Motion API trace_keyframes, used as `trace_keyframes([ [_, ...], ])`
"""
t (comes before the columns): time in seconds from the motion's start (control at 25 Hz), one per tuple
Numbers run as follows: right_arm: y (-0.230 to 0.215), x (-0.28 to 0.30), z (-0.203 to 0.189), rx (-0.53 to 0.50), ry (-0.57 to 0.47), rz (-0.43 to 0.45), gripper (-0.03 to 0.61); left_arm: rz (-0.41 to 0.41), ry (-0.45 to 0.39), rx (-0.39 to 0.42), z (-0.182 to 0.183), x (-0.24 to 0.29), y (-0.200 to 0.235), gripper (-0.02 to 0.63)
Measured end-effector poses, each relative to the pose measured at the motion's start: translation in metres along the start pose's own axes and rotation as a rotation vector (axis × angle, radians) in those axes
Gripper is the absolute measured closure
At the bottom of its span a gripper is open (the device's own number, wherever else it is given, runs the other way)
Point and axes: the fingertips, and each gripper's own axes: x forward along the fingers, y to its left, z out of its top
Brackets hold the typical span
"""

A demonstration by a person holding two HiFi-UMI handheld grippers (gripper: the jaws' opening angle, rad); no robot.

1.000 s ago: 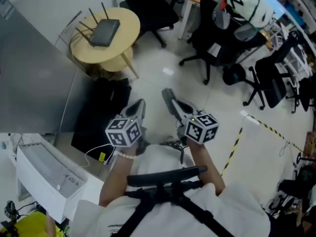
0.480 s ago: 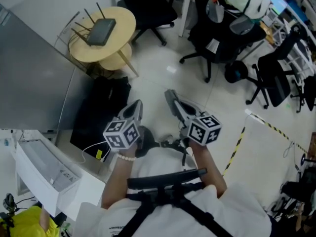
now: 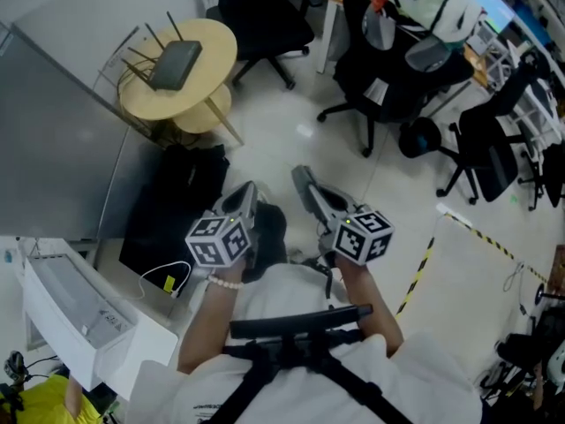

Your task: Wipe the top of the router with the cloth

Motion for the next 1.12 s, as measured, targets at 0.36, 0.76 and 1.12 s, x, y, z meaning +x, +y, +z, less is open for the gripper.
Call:
trace_keyframes([
  [0.36, -0.045, 0.041, 0.033, 0.041, 0.002, -0.037, 0.540, -0.034, 0.052, 0.028, 0.036, 0.076, 0.010, 0.617],
  [0.76, -0.070, 0.161, 0.123, 0.009, 0.020, -0.032, 0.540, -0.031, 0.035, 0.003, 0.136, 0.159, 0.076, 0.617],
  [1.12, -0.037, 0.296, 0.160, -0.082, 0.111, 0.066, 0.540, 0.049, -0.052, -0.066, 0.210, 0.173, 0.183, 0.617],
])
